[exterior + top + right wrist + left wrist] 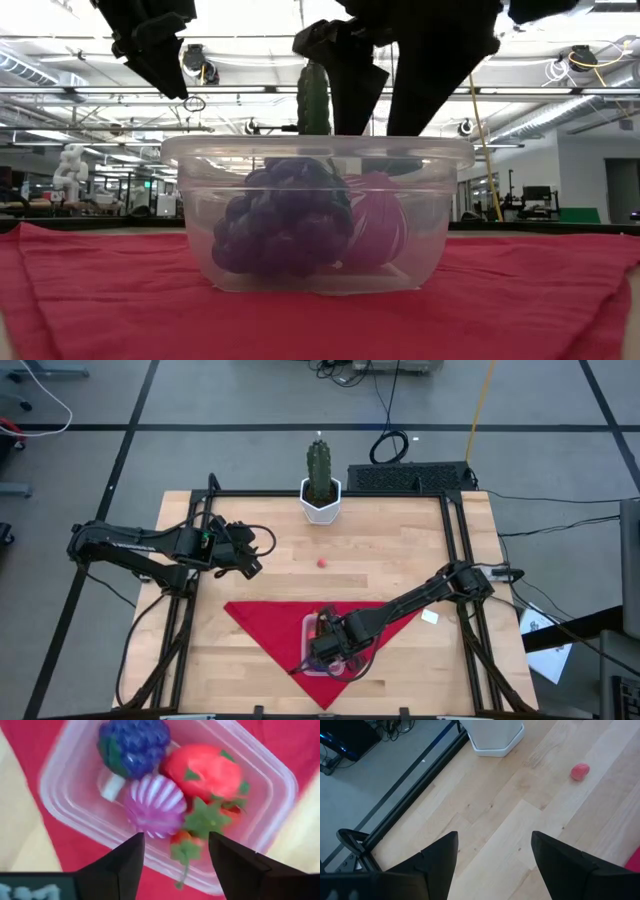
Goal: Pick and placing Produce into tupperware
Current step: Put the apricot into the transparent bin
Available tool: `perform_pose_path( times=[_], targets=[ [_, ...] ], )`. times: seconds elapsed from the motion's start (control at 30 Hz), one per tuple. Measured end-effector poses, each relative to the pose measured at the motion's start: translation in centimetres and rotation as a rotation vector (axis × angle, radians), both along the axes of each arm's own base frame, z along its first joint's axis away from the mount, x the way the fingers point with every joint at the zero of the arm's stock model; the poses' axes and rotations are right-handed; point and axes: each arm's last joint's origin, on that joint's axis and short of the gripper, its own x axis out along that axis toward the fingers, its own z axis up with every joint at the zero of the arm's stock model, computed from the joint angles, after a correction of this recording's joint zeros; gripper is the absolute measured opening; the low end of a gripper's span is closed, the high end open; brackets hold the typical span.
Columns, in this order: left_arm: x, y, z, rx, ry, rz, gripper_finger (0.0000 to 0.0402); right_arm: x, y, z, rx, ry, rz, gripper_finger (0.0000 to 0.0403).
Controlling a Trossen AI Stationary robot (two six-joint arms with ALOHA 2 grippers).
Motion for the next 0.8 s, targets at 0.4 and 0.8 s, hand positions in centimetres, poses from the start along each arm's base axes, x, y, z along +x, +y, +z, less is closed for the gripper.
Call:
perform_pose_path(
  times=[0.4, 0.8],
  targets=[
    [0.0, 0.0, 0.0, 0.000, 0.000, 0.000, 0.0257, -1.0, -2.6, 4.6, -0.342, -0.173, 0.025, 0.0219],
    [0.3, -0.2, 0.1, -0.008, -0.035, -0.013, 0.0257, -4.4, -11.1, 10.2, -0.312, -0.105, -0.408, 0.0219]
  ],
)
